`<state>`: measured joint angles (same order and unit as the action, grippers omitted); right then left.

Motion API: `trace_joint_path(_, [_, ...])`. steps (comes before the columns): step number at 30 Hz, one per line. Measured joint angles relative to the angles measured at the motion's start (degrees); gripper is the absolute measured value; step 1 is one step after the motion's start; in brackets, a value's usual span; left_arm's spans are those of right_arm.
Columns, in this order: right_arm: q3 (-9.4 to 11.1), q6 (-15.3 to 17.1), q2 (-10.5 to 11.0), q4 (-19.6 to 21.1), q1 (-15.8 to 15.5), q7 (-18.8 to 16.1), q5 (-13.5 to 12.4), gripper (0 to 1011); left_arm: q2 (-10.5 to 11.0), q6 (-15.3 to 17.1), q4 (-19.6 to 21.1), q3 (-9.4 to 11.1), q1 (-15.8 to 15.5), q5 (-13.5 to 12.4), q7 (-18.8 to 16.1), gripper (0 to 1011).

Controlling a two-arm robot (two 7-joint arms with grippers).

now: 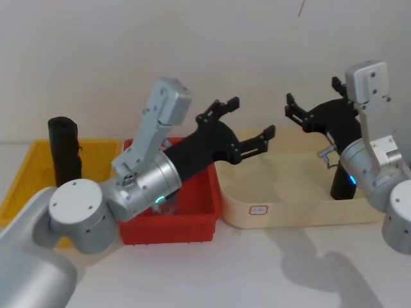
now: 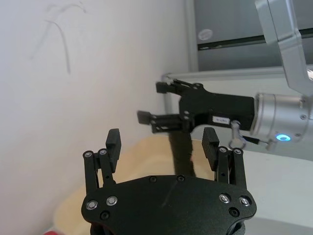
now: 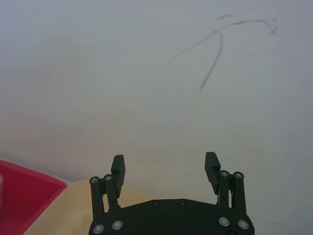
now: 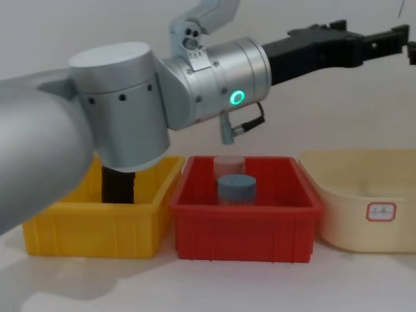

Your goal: Pick up the garbage bag with the one hand and transfer it to the other hand.

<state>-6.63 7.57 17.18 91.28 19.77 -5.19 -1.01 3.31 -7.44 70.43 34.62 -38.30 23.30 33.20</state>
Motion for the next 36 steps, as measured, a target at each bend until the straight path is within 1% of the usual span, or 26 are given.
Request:
trace_joint_path(3, [-0.28, 0.14, -0.10, 0.81, -0.72, -0.62, -0.06, 1004, 1.05, 0.10, 2.64, -0.35, 1.39, -0.91, -1.77, 1001])
trace_joint_path(4, [-0.41, 0.25, -0.20, 1.10, -1.00, -0.90, -0.10, 1004, 1.90, 0.26, 4.93, -0.66, 2.58, -1.69, -2.89, 1001])
trace_joint_path(6, [-0.54, 0.34, -0.28, 1.34, -1.26, -1.18, -0.14, 1004, 2.68, 0.45, 6.97, -0.95, 3.67, -2.36, -4.20, 1002])
trace_joint_path(7, [-0.65, 0.49, -0.39, 1.56, -1.52, -1.46, -0.21, 1004, 3.60, 0.69, 9.42, -1.29, 4.96, -3.11, -5.42, 1001])
trace_joint_path(8, [-0.65, 0.49, -0.39, 1.56, -1.52, -1.46, -0.21, 1004, 3.60, 0.69, 9.42, -1.29, 4.96, -3.11, -5.42, 1001])
trace_joint_path(10, [-0.95, 0.69, -0.61, 1.89, -1.97, -1.99, -0.34, 1004, 5.78, 1.45, 15.23, -2.17, 8.18, -5.15, -8.53, 1001])
trace_joint_path(11, [-1.04, 0.75, -0.66, 1.95, -2.07, -2.12, -0.37, 1004, 5.78, 1.45, 15.23, -2.17, 8.18, -5.15, -8.53, 1001])
trace_joint_path(13, [-1.31, 0.94, -0.86, 2.12, -2.33, -2.60, -0.44, 1004, 7.42, 2.19, 19.71, -2.96, 10.81, -6.69, -10.90, 1002])
trace_joint_path(16, [-1.70, 1.20, -1.10, 2.29, -2.63, -3.24, -0.55, 1004, 8.74, 2.95, 23.28, -3.70, 13.09, -8.07, -13.06, 1001])
trace_joint_path(17, [-1.94, 1.36, -1.21, 2.37, -2.80, -3.56, -0.59, 1004, 9.56, 3.28, 25.45, -4.18, 14.54, -8.72, -14.12, 1002])
trace_joint_path(19, [-2.18, 1.50, -1.32, 2.46, -2.96, -3.88, -0.63, 1004, 10.34, 3.69, 27.45, -4.65, 15.95, -9.44, -15.34, 1001])
trace_joint_path(20, [-2.39, 1.65, -1.42, 2.56, -3.12, -4.29, -0.68, 1004, 11.30, 4.08, 29.88, -5.36, 17.79, -10.08, -16.57, 1001])
trace_joint_path(22, [-2.68, 1.82, -1.52, 2.68, -3.35, -4.68, -0.74, 1004, 11.88, 4.41, 31.38, -5.83, 18.99, -10.59, -17.56, 1001])
trace_joint_path(26, [-3.39, 2.22, -1.72, 3.01, -3.89, -5.78, -0.88, 1004, 13.67, 5.25, 35.87, -7.54, 23.06, -11.62, -20.27, 1001])
trace_joint_path(27, [-3.54, 2.30, -1.75, 3.08, -3.99, -5.96, -0.92, 1005, 13.67, 5.25, 35.87, -7.54, 23.06, -11.62, -20.27, 1001])
trace_joint_path(29, [-4.12, 2.70, -1.84, 3.41, -4.40, -6.71, -1.11, 1004, 14.53, 5.84, 37.91, -8.48, 25.13, -11.93, -21.51, 1001])
trace_joint_path(36, [-5.29, 3.60, -1.97, 4.05, -5.30, -8.20, -1.66, 1004, 15.82, 6.83, 40.69, -9.97, 28.23, -12.36, -23.17, 1001])
